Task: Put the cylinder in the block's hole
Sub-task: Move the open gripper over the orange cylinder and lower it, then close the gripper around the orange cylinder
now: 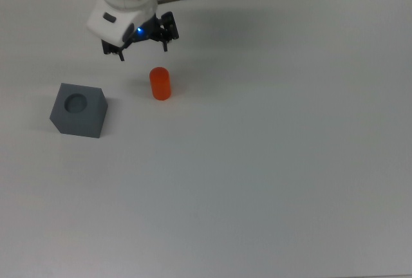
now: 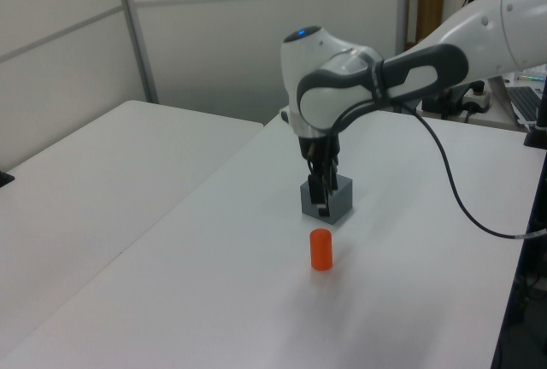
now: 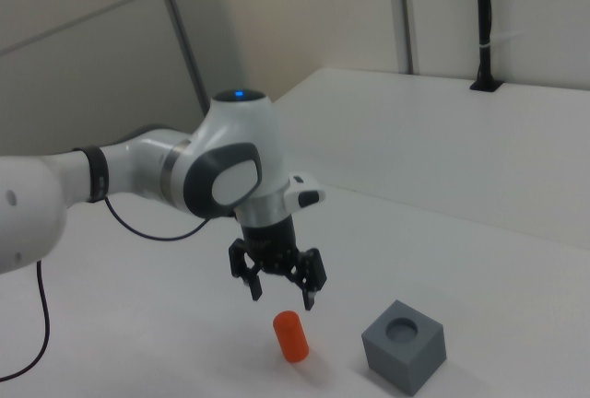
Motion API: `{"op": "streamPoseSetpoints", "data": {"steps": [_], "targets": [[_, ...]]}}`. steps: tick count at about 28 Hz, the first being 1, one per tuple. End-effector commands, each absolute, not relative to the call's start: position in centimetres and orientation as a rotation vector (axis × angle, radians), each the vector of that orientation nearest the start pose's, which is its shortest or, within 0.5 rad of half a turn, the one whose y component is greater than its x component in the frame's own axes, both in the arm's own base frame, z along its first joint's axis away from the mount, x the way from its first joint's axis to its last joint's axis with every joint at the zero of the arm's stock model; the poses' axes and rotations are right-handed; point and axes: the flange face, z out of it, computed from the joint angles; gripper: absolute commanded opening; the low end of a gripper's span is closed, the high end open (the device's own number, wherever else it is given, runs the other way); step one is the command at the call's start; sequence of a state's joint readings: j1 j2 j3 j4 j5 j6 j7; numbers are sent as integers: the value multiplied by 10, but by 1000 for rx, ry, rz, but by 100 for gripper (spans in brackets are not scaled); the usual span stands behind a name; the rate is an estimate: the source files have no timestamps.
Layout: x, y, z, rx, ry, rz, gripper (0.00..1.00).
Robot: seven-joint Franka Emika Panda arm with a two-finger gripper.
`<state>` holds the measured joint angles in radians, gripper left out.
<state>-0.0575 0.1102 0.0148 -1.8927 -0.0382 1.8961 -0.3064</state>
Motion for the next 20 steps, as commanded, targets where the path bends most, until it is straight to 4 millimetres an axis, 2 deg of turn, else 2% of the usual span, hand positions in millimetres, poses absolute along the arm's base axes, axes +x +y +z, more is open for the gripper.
{"op": "streamPoseSetpoints", "data": {"steps": [1, 11, 13, 15, 18, 20], "targets": [[583, -10, 404, -3107, -507, 207, 100], [593, 8, 367, -3133, -592, 268, 100], [593, 8, 364, -3145, -616, 283, 89], [593, 8, 364, -3147, -627, 285, 68], [593, 9, 364, -3146, -638, 285, 42], [593, 10, 364, -3145, -641, 285, 33]]}}
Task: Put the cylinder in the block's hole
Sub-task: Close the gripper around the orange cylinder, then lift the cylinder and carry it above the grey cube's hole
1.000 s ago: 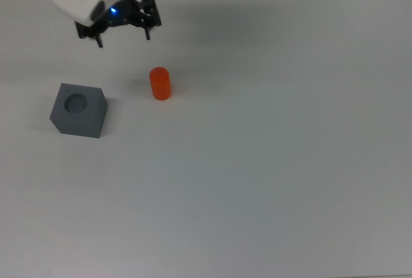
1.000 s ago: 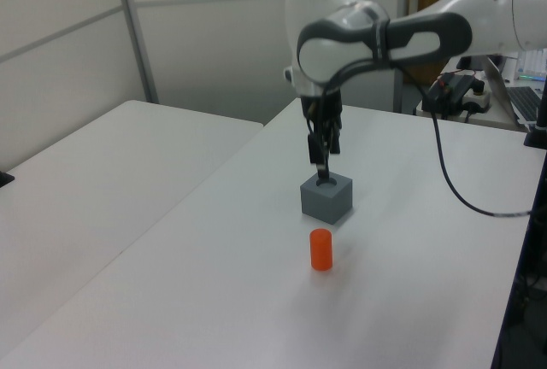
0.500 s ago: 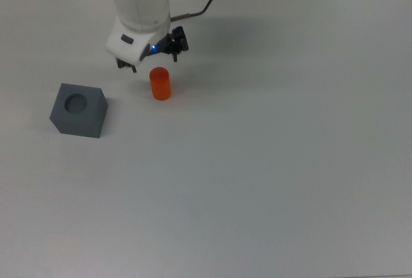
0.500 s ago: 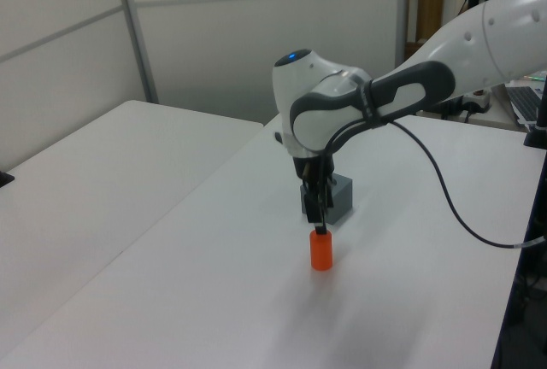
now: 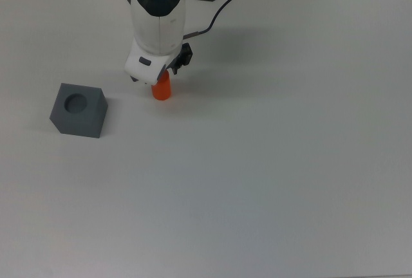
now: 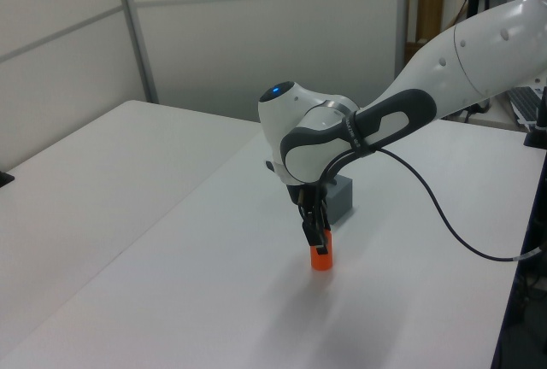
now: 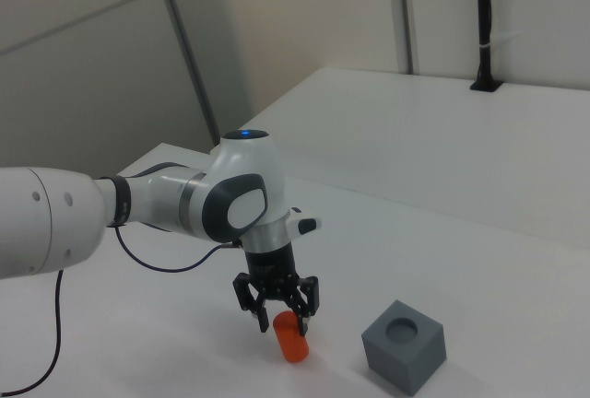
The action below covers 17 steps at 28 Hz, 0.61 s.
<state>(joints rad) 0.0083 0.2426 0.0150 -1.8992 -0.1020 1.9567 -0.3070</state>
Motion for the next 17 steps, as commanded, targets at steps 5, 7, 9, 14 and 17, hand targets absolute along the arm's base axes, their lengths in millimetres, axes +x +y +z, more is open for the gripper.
{"op": "streamPoseSetpoints", "data": {"steps": [5, 7, 9, 14, 17], "targets": [[596, 10, 372, -3148, -637, 261, 6], [599, 6, 377, -3150, -623, 243, 1], [605, 3, 389, -3155, -605, 201, 0], [619, -36, 441, -3177, -461, 46, 1], [625, -82, 472, -3163, -306, -69, 2]]}}
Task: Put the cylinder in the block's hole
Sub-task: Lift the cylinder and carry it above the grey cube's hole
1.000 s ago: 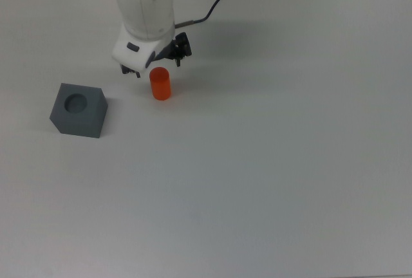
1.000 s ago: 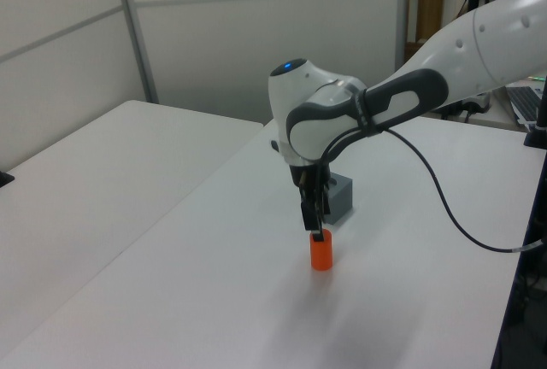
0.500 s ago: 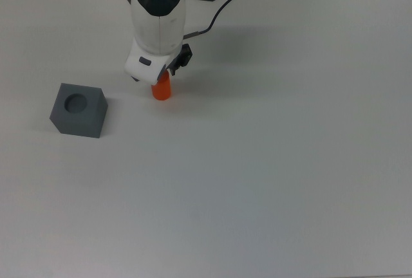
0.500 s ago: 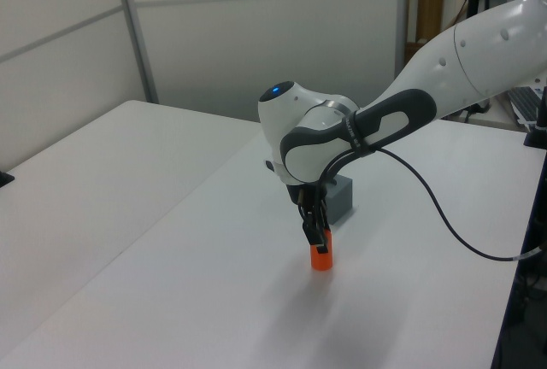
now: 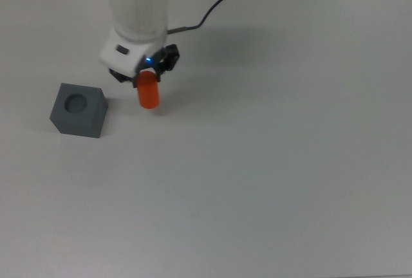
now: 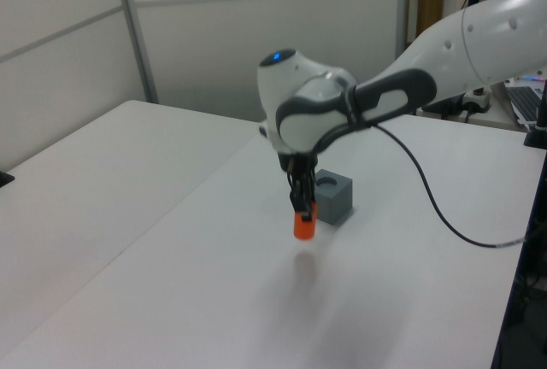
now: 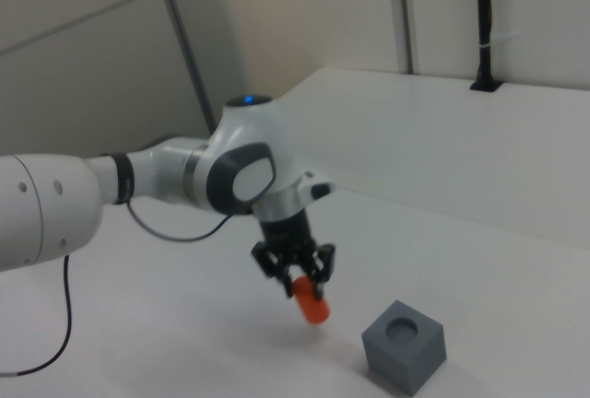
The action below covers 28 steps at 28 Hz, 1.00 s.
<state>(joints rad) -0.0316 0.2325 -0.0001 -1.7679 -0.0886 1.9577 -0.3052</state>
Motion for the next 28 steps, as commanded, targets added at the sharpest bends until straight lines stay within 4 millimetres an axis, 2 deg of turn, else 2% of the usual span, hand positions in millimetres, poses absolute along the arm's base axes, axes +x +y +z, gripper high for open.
{"op": "streamPoseSetpoints", "data": {"steps": [1, 4, 5, 11, 21, 28], "targets": [[625, -95, 479, -3165, -271, -91, 2], [625, -124, 490, -3175, -201, -131, 2], [623, -140, 492, -3179, -165, -142, 2], [616, -172, 491, -3188, -145, -138, 2], [612, -173, 482, -3179, -148, -76, 2], [610, -174, 465, -3175, -146, -24, 5]]}}
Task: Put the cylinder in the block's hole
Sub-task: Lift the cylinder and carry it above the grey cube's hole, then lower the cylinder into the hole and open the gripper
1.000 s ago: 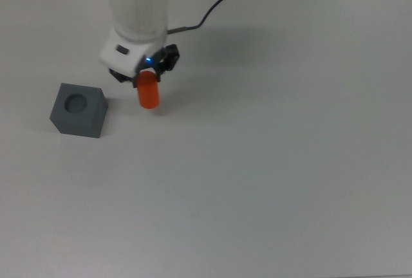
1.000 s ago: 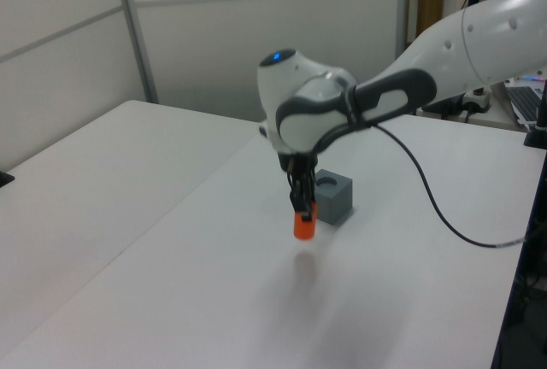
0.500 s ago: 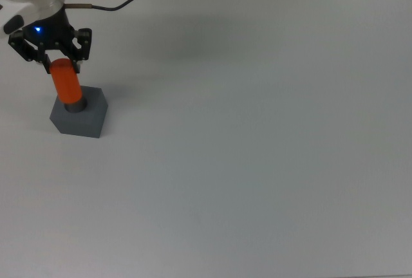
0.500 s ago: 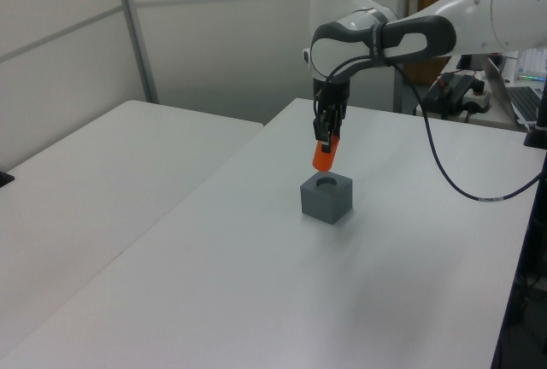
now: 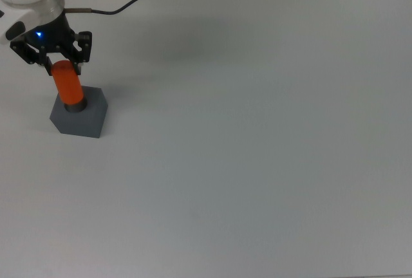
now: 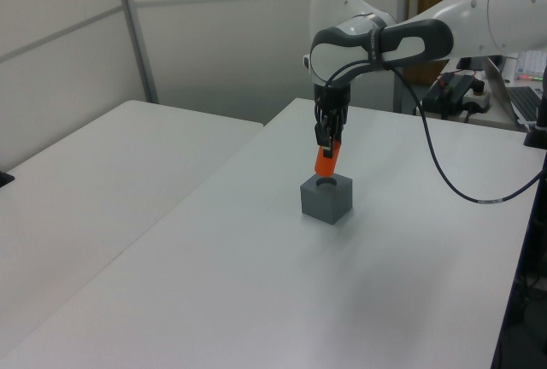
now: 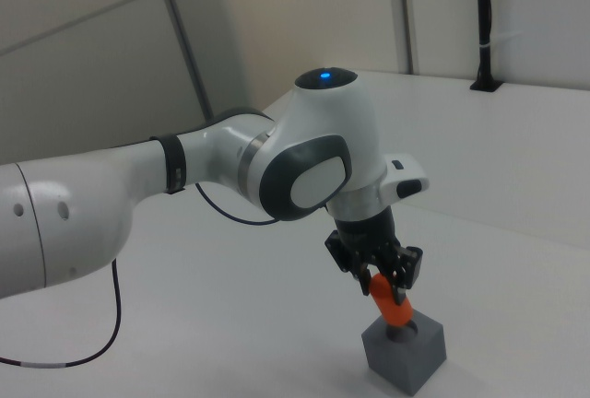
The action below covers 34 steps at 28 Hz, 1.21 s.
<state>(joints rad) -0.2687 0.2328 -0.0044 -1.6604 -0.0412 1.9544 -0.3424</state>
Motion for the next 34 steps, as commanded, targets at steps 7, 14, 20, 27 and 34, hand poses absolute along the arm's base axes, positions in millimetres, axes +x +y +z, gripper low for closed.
{"op": "streamPoseSetpoints", "data": {"steps": [7, 14, 20, 27, 34], "targets": [[610, -176, 448, -3171, -145, 22, 5], [611, -183, 444, -3174, -132, 18, 5], [614, -187, 442, -3173, -120, 10, 5], [618, -187, 444, -3174, -112, -46, 5], [622, -188, 441, -3179, -112, -79, 6]]}}
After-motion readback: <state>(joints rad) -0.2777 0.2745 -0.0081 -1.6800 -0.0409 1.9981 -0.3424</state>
